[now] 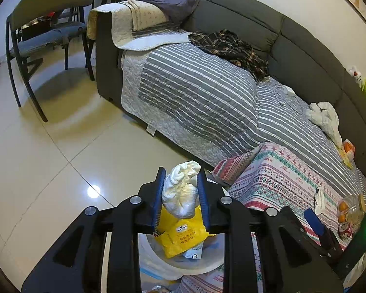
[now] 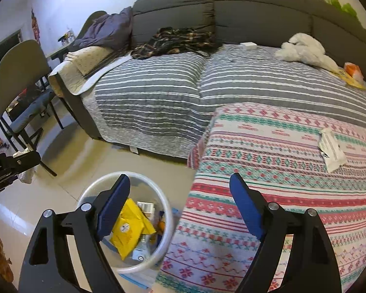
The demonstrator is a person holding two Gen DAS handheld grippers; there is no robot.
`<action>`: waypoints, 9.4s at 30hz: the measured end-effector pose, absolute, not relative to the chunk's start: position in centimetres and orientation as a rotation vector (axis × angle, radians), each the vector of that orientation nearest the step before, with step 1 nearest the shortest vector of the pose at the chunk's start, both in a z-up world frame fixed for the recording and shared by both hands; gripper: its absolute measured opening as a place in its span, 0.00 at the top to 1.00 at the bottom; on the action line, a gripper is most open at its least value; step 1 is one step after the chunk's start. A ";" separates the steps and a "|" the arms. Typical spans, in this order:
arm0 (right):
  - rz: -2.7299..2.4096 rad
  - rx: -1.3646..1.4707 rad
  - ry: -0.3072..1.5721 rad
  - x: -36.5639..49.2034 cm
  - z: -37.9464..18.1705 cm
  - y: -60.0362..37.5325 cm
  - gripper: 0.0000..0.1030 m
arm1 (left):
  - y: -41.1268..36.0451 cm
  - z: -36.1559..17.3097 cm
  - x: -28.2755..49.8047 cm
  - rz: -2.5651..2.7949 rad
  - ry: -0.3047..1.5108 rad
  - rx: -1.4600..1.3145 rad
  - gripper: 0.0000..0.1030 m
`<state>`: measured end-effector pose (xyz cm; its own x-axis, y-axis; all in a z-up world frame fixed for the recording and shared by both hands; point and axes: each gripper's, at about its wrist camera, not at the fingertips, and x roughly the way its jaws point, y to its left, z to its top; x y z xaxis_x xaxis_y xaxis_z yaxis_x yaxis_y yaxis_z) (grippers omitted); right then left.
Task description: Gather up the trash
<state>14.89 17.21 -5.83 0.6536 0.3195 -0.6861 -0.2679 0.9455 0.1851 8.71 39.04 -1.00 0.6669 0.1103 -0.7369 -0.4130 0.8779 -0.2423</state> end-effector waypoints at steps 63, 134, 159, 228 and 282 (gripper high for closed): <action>-0.155 0.479 0.968 11.3 -9.8 -21.3 0.09 | -0.5 -10.9 27.9 0.050 1.053 -0.065 0.08; 0.272 0.205 0.887 13.4 -3.5 -9.4 0.43 | 15.7 -1.5 10.4 -0.166 0.815 -0.199 0.57; 0.451 0.064 0.685 12.8 -0.7 13.2 0.43 | 33.1 -1.4 8.3 0.181 0.767 -0.296 0.57; -0.115 0.083 0.544 9.3 -0.2 -10.9 0.06 | 8.7 1.6 9.4 0.252 0.577 -0.027 0.07; -0.145 0.084 0.492 8.6 -1.7 -13.6 0.06 | 4.4 -0.1 9.7 0.142 0.609 0.059 0.07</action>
